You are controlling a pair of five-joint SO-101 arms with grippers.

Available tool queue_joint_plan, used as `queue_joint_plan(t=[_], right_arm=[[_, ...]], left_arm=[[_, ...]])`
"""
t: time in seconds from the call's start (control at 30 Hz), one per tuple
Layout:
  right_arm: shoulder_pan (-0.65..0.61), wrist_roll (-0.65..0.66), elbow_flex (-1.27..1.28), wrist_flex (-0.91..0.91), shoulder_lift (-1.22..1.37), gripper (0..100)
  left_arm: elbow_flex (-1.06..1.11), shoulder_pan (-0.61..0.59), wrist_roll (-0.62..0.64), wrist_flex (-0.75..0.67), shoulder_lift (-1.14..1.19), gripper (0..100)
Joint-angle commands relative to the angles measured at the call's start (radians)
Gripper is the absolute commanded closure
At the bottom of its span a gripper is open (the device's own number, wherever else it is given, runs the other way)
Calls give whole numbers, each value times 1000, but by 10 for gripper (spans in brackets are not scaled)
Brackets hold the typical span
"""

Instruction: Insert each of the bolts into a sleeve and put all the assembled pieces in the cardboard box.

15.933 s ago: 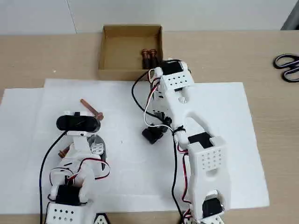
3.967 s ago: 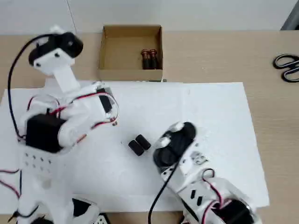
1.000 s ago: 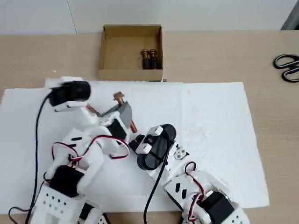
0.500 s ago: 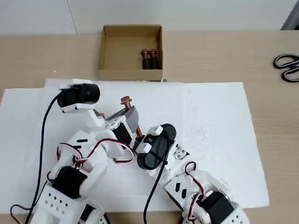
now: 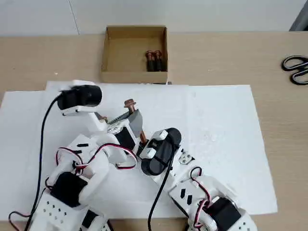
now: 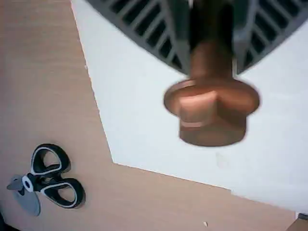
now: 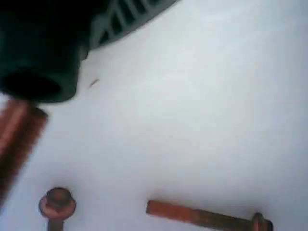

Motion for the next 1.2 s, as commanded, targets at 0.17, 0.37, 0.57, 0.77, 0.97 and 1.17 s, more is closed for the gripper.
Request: queue_joint_plan(t=[0.17,0.37,0.57,0.77,0.97,1.17], right_arm=[[-4,3,9,-31,-1,995],[-4,3,8,-31,-2,995],[-4,3,-2,-31,-5,995],[-4,3,-29,-30,-1,995],[-4,5,-28,-31,-1,995],[-2,5,-28,-31,-1,995]], left_arm=[[-50,6,-3,6,-14,995],[4,8,-3,2,-17,995],[25,8,-3,2,-17,995],[27,8,0,0,-17,995],[28,9,0,11,-17,995],[30,61,0,103,-18,995]])
